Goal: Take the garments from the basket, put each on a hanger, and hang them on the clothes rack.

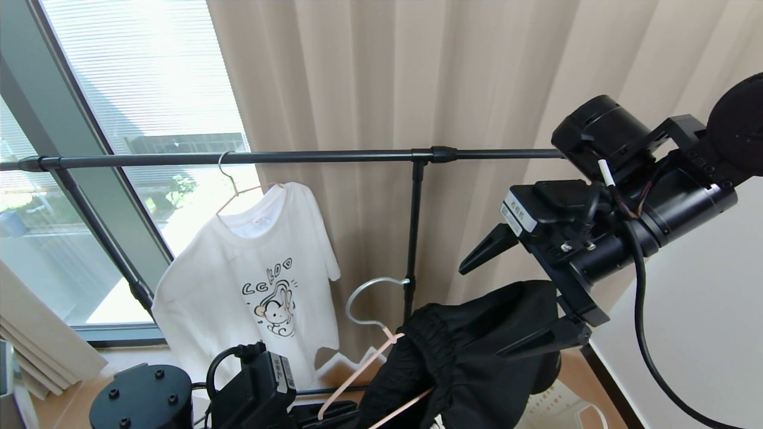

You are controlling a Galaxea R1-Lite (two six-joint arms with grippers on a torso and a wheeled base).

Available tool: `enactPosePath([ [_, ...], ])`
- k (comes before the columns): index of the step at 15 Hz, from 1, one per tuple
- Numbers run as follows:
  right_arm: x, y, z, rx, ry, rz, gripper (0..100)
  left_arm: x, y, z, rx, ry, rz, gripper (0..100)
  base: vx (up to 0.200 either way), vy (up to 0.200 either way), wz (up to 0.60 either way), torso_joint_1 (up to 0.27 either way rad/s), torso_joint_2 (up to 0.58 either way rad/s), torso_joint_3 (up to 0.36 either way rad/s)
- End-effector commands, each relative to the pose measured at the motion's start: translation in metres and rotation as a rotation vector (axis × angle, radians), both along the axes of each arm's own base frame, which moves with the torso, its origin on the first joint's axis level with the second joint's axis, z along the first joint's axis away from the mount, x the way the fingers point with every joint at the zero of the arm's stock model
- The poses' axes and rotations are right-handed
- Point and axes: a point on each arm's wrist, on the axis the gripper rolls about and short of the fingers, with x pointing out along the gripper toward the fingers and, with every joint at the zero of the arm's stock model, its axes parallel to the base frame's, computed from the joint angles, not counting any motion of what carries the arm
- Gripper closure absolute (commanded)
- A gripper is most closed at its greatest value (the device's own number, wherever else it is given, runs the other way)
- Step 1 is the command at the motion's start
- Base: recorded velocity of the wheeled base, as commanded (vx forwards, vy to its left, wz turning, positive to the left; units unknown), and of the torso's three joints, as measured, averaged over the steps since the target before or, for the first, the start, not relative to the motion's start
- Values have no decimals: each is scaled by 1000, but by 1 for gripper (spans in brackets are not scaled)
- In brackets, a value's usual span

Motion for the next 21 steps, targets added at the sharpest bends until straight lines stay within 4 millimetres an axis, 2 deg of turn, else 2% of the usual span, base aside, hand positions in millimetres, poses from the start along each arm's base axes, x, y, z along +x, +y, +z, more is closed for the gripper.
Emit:
enactPosePath([
  [1, 6, 5, -8, -11, 22, 6, 0, 0, -1, 0, 1, 1, -5, 100, 0, 0, 0, 0, 0, 0],
  [10, 12, 23, -28, -45, 73, 44, 0, -3, -3, -1, 2, 2, -20, 100, 0, 0, 0, 0, 0, 0],
  [16, 12, 38, -35, -47, 72, 80, 0, -3, -4, -1, 2, 2, -25, 100, 0, 0, 0, 0, 0, 0],
  [21, 9, 43, -36, -48, 73, 94, 0, -3, -4, -1, 2, 2, -25, 100, 0, 0, 0, 0, 0, 0],
])
